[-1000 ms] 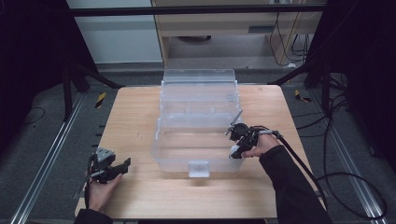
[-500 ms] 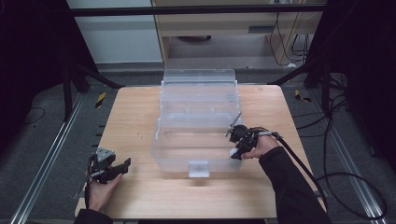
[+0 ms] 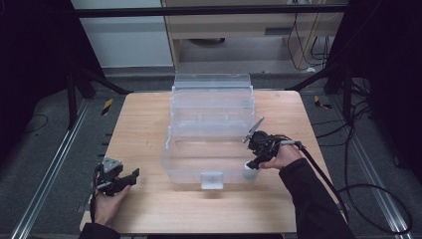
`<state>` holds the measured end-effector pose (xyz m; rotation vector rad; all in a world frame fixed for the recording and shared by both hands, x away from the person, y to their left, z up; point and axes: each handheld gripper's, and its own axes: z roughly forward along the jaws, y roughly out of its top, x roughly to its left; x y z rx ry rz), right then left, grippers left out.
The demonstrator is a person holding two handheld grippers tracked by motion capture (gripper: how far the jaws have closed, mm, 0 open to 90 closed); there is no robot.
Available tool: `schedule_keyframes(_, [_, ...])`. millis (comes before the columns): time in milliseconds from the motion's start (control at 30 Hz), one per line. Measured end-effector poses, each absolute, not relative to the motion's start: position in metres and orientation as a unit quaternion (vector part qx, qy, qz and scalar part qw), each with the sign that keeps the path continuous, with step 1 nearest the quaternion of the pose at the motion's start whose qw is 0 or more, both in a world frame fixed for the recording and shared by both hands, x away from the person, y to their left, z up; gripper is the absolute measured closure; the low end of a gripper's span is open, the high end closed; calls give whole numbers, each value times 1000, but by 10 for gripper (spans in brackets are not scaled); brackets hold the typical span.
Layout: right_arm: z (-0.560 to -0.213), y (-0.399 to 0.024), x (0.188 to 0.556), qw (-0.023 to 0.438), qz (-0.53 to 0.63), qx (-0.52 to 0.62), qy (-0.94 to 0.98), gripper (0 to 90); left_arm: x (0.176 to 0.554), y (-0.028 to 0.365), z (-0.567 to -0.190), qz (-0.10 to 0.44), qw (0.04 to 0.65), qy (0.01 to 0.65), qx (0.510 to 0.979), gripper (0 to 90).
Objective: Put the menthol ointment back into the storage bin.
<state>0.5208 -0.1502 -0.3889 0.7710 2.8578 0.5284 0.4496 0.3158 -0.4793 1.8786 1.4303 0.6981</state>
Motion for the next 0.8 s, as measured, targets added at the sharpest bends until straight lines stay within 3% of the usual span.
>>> schedule_keyframes(300, [-368,-174,502,134,287,296,901,296,449,315,-479,265,333,546,722,329])
schedule_keyframes(400, [-366,-192,494,146,336,338,867,201,449,315,-480,263,334,545,723,323])
schedule_keyframes(800, [-385,-242,471,194,420,408,787,144,448,315,-480,268,335,543,722,292])
